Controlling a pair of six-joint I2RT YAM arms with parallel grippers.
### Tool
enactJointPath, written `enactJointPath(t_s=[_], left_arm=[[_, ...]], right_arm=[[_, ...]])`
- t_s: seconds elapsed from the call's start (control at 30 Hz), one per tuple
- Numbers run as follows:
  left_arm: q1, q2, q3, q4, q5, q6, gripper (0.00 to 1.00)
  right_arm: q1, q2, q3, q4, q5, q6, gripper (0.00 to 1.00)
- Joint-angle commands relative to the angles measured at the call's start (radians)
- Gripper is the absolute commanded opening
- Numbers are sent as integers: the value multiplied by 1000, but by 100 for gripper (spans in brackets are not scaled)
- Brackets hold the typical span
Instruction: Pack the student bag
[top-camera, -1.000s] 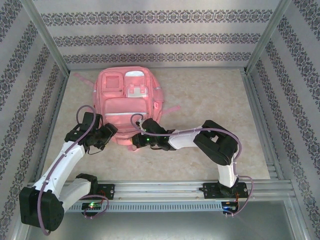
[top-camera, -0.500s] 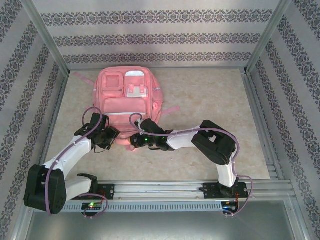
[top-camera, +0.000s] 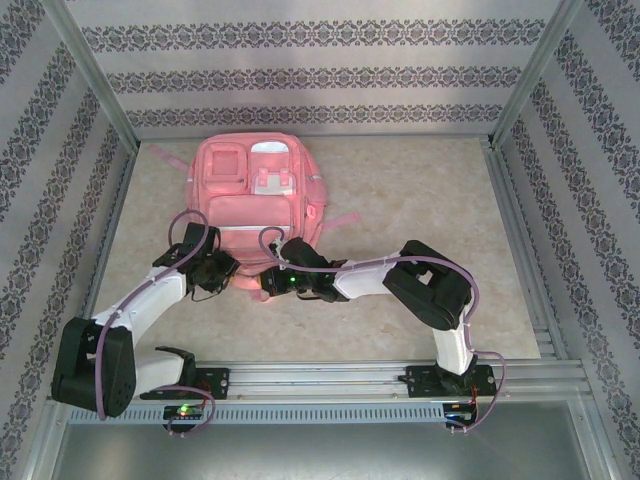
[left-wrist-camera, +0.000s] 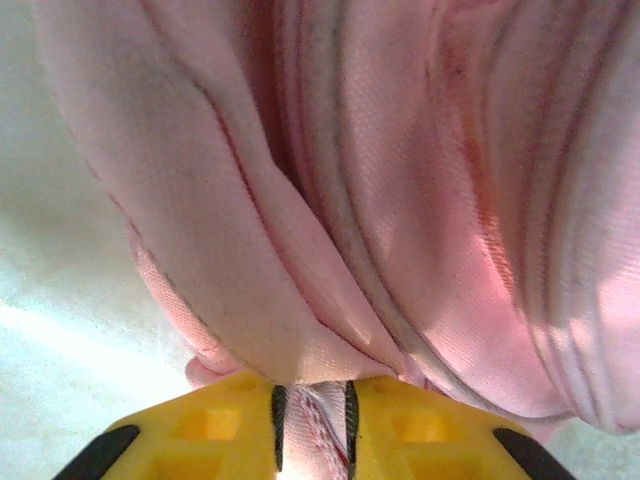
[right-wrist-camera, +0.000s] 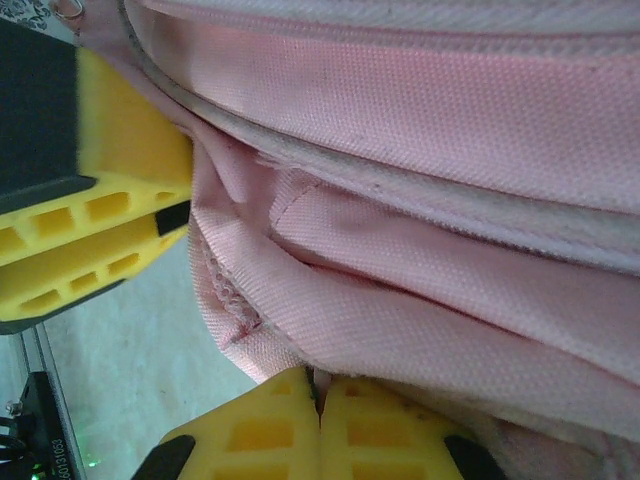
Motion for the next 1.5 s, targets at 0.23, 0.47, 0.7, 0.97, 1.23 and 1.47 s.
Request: enactJointPath(t_s=[0.23,0.47,0.7,0.97,1.23,1.47], left_arm=[[-5,-125,-3,-16,-25,80,0],[-2,-166,25,-66,-36,119,0],[57,-188,-1,-102,-20,147,0],[95,-188,-20,-95,2,177,0],[53,-189,-15,-44,82,150,58],[-53,-141,-17,33,49,66,60]], right_arm=[[14,-24,-58,-84,28,-30,0],[11,-44,-84,-83,40,-31,0],[-19,-107,-133,-111,44,-66,0],[-39,-184,-178,-214,63,-174,0],[-39,-159,-143,-214,10,-178,0],[-39,-133,-127,-192,1,-158,0]])
